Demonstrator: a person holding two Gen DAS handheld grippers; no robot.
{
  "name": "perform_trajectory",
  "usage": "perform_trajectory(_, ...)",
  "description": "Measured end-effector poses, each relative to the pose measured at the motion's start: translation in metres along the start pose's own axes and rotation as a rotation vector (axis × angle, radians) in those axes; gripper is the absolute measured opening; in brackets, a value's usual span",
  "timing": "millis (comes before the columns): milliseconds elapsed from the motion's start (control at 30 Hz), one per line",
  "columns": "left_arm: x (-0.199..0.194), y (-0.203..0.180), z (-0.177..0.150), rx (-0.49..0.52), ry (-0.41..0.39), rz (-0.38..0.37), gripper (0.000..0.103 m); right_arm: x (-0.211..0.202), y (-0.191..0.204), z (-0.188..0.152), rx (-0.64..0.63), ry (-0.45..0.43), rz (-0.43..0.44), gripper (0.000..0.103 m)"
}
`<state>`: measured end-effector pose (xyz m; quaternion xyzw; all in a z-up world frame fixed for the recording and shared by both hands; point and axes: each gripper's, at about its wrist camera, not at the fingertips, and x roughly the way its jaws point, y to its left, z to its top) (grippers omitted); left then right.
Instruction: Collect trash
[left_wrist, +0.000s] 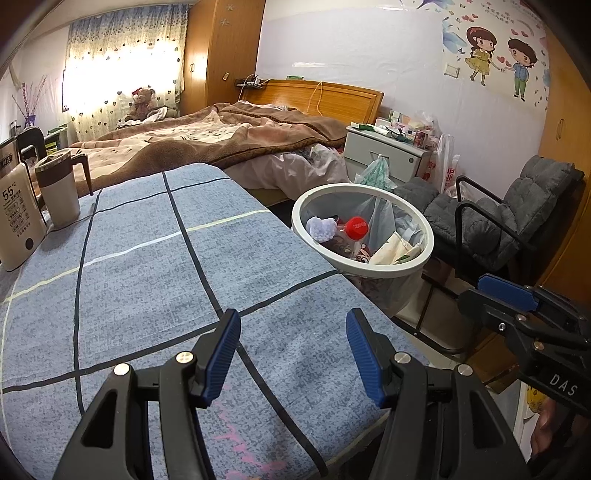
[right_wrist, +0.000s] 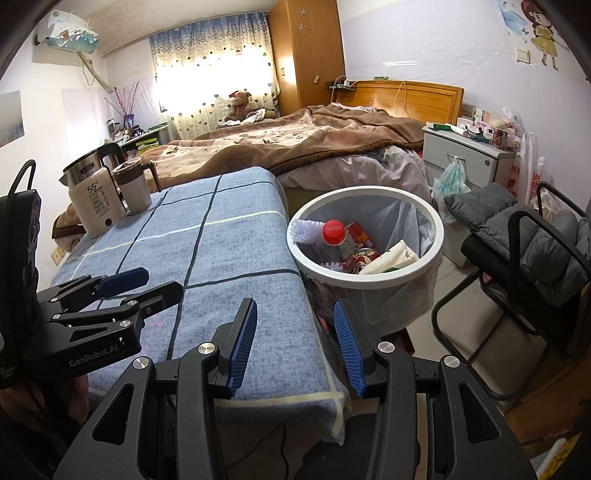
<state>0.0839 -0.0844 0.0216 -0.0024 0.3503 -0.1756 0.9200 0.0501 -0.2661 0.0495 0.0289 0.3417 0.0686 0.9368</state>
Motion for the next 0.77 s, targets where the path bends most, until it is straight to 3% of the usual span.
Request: perform_trajectory(767,0.0011,-0.0059,-0.0003,0.031,0.001,0.036,0.061,0.003,-0.0013,-0.0015,0.002,0.004,-0.002,0.045)
